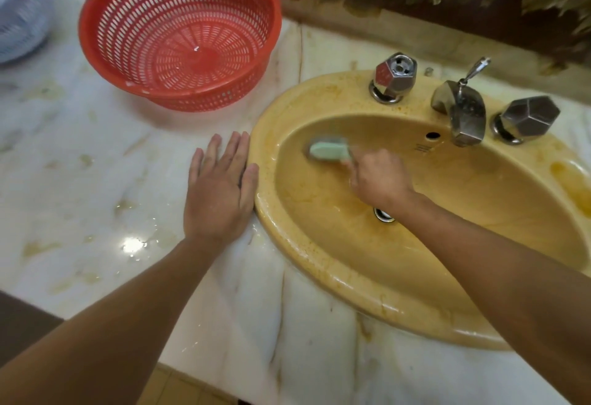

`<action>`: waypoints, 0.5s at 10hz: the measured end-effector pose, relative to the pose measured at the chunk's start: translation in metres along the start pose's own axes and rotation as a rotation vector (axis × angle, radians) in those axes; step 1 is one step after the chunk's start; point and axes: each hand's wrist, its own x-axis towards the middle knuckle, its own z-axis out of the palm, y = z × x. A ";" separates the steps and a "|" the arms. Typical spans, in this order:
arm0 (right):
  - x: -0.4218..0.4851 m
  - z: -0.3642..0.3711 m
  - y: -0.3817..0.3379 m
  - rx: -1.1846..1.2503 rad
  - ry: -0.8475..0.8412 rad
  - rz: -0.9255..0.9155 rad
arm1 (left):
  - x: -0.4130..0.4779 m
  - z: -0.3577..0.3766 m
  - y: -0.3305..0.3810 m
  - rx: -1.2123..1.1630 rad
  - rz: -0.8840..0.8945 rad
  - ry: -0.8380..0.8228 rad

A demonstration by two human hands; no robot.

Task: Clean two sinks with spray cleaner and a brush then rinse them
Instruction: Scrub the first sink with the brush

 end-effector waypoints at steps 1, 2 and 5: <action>-0.003 0.002 0.002 -0.069 -0.104 -0.011 | 0.000 0.000 -0.001 -0.005 -0.004 0.001; -0.001 -0.002 0.008 0.138 0.170 0.003 | 0.000 0.000 0.000 0.000 -0.004 0.005; -0.005 -0.004 0.008 0.108 0.048 -0.159 | 0.000 0.000 -0.001 -0.002 -0.001 0.001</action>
